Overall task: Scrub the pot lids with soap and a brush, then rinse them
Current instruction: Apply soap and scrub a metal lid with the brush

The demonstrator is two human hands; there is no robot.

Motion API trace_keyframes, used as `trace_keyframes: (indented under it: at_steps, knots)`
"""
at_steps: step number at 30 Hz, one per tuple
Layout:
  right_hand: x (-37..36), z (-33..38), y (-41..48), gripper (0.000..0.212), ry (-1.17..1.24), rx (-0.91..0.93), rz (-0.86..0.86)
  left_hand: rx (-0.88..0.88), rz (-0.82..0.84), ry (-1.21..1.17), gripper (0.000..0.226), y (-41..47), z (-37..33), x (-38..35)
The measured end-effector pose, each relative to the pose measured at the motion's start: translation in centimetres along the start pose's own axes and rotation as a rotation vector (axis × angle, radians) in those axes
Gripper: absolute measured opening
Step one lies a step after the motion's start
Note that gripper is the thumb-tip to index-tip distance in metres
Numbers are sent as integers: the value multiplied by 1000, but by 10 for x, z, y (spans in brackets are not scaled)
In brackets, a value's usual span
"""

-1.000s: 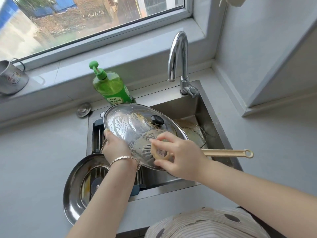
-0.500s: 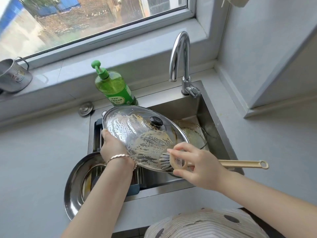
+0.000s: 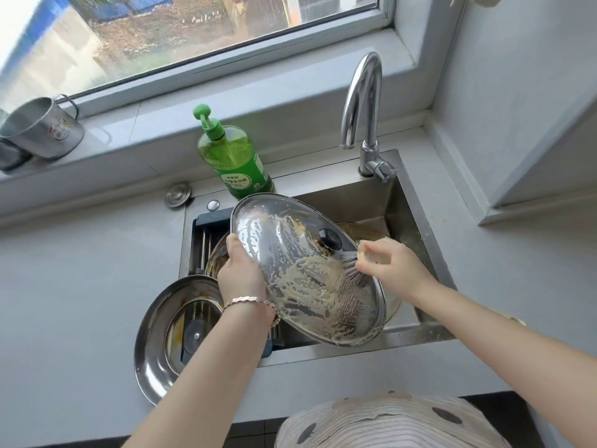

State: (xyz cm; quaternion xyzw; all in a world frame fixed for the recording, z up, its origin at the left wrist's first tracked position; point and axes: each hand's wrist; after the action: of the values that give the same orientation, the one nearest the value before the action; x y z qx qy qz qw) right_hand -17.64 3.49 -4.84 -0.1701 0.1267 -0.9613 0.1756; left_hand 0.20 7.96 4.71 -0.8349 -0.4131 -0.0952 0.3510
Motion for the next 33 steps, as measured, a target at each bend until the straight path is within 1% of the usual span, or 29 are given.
trace_keyframes:
  at_steps: [1,2,5,6,8,10,12,14,16,17,18,20,21,22,23,25,26,27,30,31,33]
  knots:
    - [1,0,4,33,-1,-44,-27,-7,10,1,38,-3,-1,-1]
    - [-2,4,3,37,3,-46,-29,-16,10,-2,40,-5,-3,-1]
    - [-19,21,-13,38,21,96,51,-42,-5,17,44,-5,-5,-3]
    - [-21,24,-16,38,27,118,75,-44,-11,29,44,-4,-5,-2]
    - [-15,19,-8,38,30,53,39,-41,-11,32,46,-2,-2,-2]
    - [-8,12,2,42,24,-76,-27,-39,-8,34,48,0,2,-3]
    - [-11,10,1,42,14,-111,-54,-65,-15,51,48,0,4,-4]
    - [-21,12,-8,37,55,-68,27,-118,-25,53,45,2,5,-4]
    - [-23,19,-20,31,85,2,140,-170,-53,91,49,4,3,-2]
    - [-20,21,-21,32,77,33,128,-187,-65,106,50,6,4,0]
    - [-15,24,-20,31,59,72,50,-192,-66,108,50,8,4,1]
    - [-7,29,-15,22,11,138,-155,-191,-50,99,51,9,4,2]
    - [-6,32,-12,18,-22,160,-205,-208,-37,107,51,8,5,1]
    - [-8,35,-9,14,-84,176,-209,-246,-22,124,52,6,6,-1]
    - [-11,39,-7,12,-190,183,-175,-305,-3,142,53,4,9,-3]
    - [-17,41,2,18,-405,166,-89,-449,50,168,54,-2,14,-7]
    - [-17,40,9,20,-425,123,-61,-508,66,179,54,-4,15,-7]
    - [-15,39,15,20,-373,62,-38,-550,77,190,54,-5,17,-8]
    - [-9,32,28,26,-25,-77,26,-597,96,192,54,-7,17,-4]
    - [-7,30,28,25,88,-108,40,-571,98,170,53,-5,18,-2]
    - [-7,23,22,20,236,-223,35,-474,102,114,51,-1,20,1]
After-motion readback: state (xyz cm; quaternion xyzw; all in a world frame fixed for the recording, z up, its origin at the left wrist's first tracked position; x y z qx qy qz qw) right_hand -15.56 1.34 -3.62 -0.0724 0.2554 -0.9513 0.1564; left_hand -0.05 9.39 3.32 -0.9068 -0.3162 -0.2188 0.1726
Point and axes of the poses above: each hand's wrist, its own y-axis towards the middle knuckle, its own x-axis out of the back of the hand, z = x × y, and after that the axes turned 8 degrees about y, right-handed
